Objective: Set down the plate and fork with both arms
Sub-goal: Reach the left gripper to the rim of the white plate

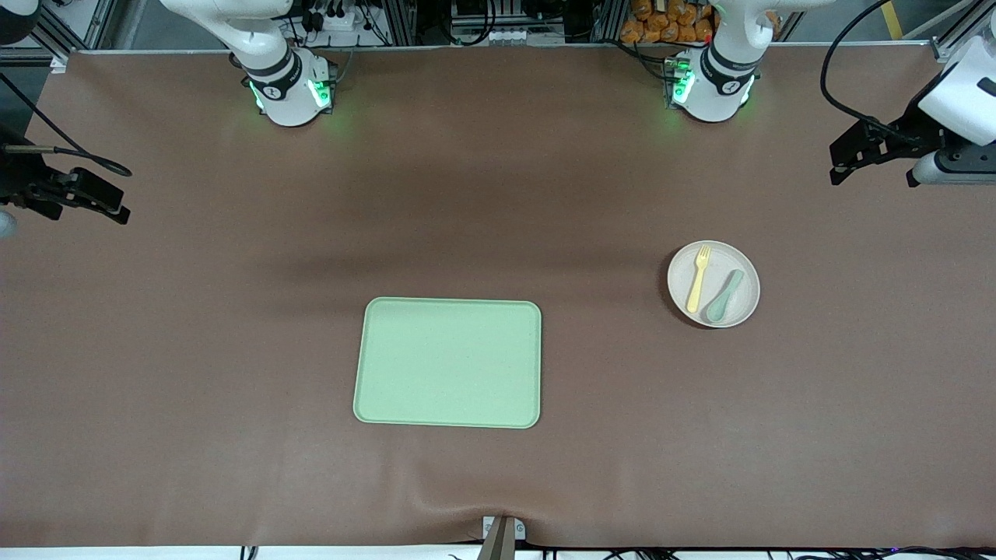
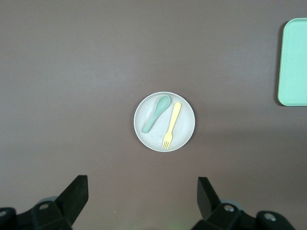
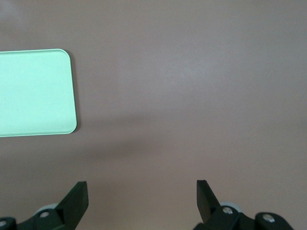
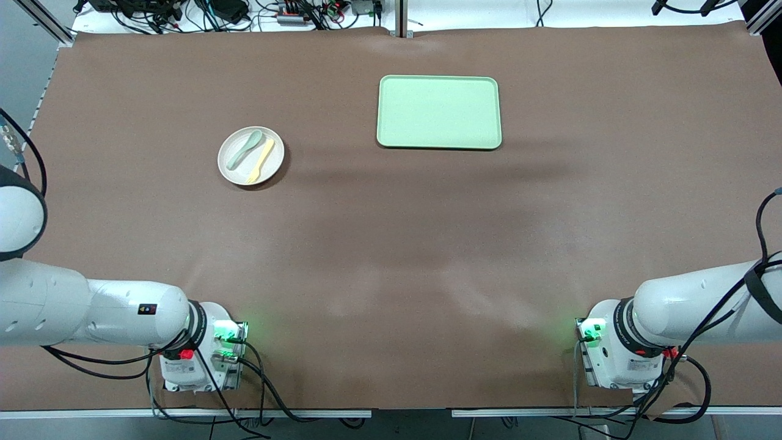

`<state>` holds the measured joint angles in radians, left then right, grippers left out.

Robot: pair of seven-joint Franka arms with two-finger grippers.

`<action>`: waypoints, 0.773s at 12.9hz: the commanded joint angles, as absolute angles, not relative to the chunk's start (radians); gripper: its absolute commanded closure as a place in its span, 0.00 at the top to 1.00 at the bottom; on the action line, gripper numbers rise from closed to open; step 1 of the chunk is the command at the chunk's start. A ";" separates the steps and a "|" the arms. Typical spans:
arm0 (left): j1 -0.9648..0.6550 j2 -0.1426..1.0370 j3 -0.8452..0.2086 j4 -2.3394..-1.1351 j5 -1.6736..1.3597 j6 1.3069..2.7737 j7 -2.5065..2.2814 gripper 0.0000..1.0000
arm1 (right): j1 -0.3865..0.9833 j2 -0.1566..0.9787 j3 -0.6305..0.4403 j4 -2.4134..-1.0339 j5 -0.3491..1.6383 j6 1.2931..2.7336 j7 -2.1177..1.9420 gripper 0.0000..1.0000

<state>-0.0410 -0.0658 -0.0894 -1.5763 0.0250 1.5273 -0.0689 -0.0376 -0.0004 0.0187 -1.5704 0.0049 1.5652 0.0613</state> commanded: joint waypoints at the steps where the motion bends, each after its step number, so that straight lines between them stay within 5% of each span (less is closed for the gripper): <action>1: -0.037 -0.049 -0.091 -1.548 0.028 1.508 -0.080 1.00 | -0.064 -0.006 0.034 -1.572 0.025 1.559 0.043 1.00; 7: -0.031 0.030 -0.081 -1.565 0.029 1.522 -0.058 1.00 | -0.064 -0.006 0.034 -1.572 0.028 1.559 0.043 1.00; 10: 0.003 0.087 -0.081 -1.664 0.031 1.652 -0.057 1.00 | -0.066 -0.006 0.034 -1.574 0.028 1.552 0.043 1.00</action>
